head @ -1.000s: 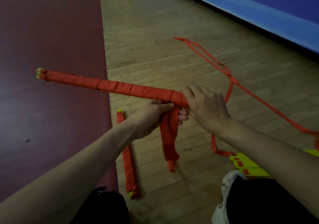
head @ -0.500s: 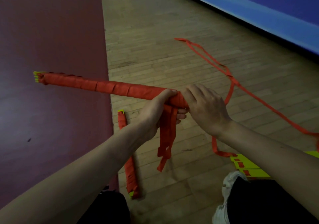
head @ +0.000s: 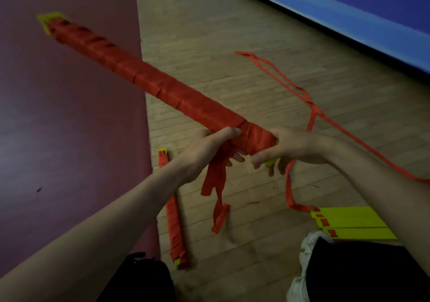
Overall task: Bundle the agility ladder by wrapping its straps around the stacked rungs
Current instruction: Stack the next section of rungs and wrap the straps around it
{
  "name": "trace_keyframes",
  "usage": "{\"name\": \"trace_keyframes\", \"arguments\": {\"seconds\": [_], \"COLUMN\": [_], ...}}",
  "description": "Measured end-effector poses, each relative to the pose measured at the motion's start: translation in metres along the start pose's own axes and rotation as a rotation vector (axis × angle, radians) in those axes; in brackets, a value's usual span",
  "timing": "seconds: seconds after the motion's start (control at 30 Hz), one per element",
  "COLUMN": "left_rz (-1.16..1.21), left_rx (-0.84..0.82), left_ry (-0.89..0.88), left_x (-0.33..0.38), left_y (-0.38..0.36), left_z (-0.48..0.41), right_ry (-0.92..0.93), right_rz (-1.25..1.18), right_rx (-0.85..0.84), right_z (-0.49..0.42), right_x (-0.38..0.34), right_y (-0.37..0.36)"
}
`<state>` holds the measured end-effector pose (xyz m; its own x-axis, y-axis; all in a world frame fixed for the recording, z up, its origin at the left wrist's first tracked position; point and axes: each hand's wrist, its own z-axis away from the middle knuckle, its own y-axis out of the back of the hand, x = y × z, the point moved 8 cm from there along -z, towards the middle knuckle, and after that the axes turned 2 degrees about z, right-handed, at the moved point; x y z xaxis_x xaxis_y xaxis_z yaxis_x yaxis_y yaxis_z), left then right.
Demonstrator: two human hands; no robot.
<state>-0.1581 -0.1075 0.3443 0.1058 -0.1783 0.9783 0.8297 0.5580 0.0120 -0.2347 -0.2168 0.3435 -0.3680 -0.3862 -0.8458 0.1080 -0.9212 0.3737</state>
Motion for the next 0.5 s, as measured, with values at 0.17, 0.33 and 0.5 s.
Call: {"name": "trace_keyframes", "arguments": {"seconds": [0.17, 0.33, 0.5], "left_rz": [-0.045, 0.048, 0.075], "left_rx": [-0.083, -0.159, -0.118], "left_ry": [-0.079, -0.046, 0.005], "left_x": [0.012, 0.011, -0.01], "left_y": [-0.005, -0.001, -0.001], "left_z": [0.001, 0.003, 0.004], "right_ry": [0.07, 0.195, 0.146], "right_rz": [-0.159, -0.142, -0.144], "right_rx": [-0.013, 0.125, 0.228], "right_z": [0.001, 0.003, 0.001], "right_x": [-0.003, -0.016, -0.007], "right_y": [-0.006, 0.006, 0.016]}}
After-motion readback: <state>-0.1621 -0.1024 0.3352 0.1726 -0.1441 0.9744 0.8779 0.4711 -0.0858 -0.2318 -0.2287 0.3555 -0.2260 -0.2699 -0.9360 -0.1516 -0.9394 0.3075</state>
